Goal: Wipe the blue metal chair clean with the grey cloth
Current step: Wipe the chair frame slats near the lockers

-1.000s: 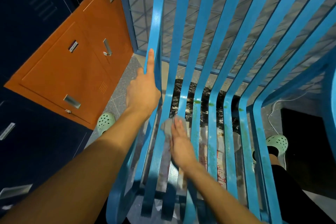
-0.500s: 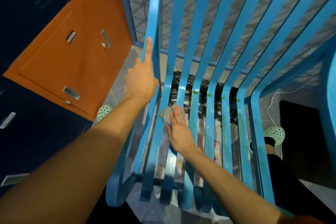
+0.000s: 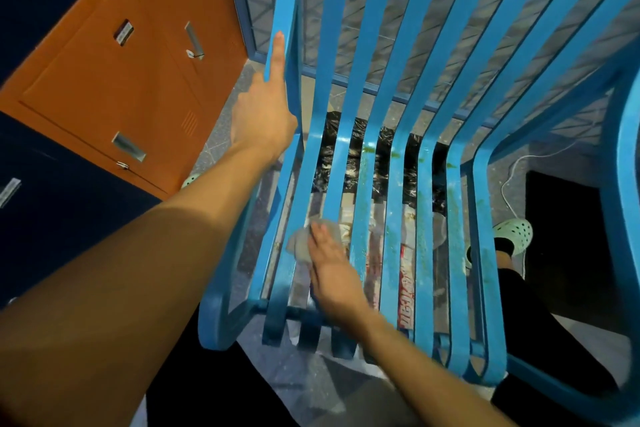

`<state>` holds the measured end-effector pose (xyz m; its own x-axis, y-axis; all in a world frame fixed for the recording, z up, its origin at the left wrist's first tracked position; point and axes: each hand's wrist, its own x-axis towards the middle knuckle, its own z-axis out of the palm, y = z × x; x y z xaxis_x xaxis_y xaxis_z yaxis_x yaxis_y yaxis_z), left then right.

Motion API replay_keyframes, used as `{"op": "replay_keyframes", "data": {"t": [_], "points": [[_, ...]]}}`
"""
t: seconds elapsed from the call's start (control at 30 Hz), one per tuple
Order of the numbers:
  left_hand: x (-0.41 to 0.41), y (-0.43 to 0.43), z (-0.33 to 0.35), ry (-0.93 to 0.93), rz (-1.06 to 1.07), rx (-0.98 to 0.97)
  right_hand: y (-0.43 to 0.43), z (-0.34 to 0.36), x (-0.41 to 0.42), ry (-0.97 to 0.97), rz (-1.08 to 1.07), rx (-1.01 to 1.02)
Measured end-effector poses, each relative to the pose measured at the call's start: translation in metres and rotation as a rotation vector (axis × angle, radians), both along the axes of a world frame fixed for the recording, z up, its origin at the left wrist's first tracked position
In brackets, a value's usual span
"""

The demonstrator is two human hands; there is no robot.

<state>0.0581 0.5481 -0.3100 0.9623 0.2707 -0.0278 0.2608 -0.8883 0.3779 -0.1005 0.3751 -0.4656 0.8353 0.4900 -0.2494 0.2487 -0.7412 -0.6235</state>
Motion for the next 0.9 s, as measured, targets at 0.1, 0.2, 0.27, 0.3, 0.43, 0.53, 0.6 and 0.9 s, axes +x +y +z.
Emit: {"op": "replay_keyframes", "data": {"t": [0.1,0.2,0.27,0.3,0.43,0.53,0.6,0.9], "points": [[0.000,0.000,0.000,0.005,0.006,0.008,0.006,-0.017,0.066,-0.070,-0.040,-0.059],[0.001,0.000,-0.001,0.005,0.004,0.026,0.013,-0.025,0.133,-0.096,-0.061,-0.135],[0.001,0.000,-0.002,0.003,0.001,0.040,0.017,-0.026,0.162,-0.099,-0.055,-0.188],[0.001,0.000,-0.002,-0.001,0.001,0.048,0.018,-0.026,0.170,-0.100,-0.047,-0.202],[0.002,0.001,-0.001,-0.010,0.003,0.042,0.019,-0.024,0.151,-0.079,-0.039,-0.192],[0.002,0.001,-0.001,-0.001,-0.001,0.042,0.015,-0.018,0.100,-0.047,-0.015,-0.118],[0.003,0.001,-0.002,0.000,0.000,0.030,0.010,-0.013,0.056,-0.025,-0.027,-0.041],[0.002,0.000,-0.003,-0.014,0.003,0.021,-0.005,0.001,-0.058,-0.013,0.043,0.061]]}}
